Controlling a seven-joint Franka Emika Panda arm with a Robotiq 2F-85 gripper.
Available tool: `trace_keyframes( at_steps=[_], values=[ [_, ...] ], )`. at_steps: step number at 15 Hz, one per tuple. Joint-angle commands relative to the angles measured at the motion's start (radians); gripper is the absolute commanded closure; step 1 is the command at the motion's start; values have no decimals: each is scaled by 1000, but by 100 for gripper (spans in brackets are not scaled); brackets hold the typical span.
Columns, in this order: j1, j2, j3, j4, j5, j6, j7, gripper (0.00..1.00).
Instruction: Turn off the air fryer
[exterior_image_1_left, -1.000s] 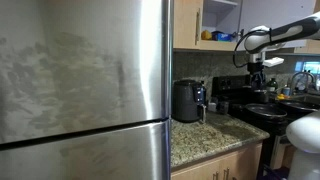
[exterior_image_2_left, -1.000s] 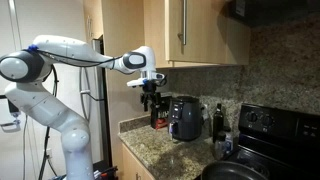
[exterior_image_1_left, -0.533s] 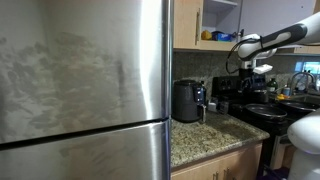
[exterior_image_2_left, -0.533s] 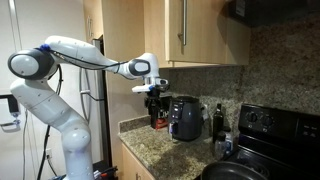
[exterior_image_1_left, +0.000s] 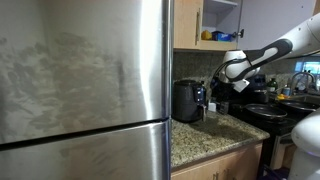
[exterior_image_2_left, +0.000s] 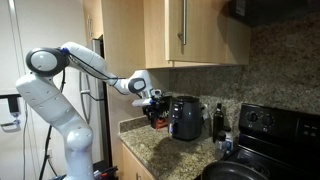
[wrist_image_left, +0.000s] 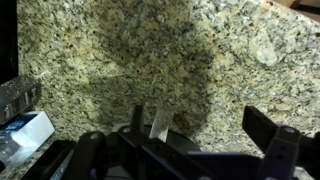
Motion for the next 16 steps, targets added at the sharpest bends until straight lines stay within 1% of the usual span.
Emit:
trace_keyframes(
  at_steps=[1,2,3,5,7,8,10,12,14,16],
  values=[
    [-12,-3,10,2,8,-1,-6,0],
    [5,29,-14,6,33,58,-41,0],
    [17,44,-23,4,53,106,-55,0],
    [46,65,-33,-8,107,239,-92,0],
    [82,118,-44,15,167,336,-131,0],
    [38,63,-12,-1,123,260,-81,0],
    [59,95,-17,3,146,312,-94,0],
    [62,105,-18,5,147,323,-94,0],
    [70,162,-28,44,157,311,-108,0],
    [89,208,-37,62,180,346,-131,0]
  ],
)
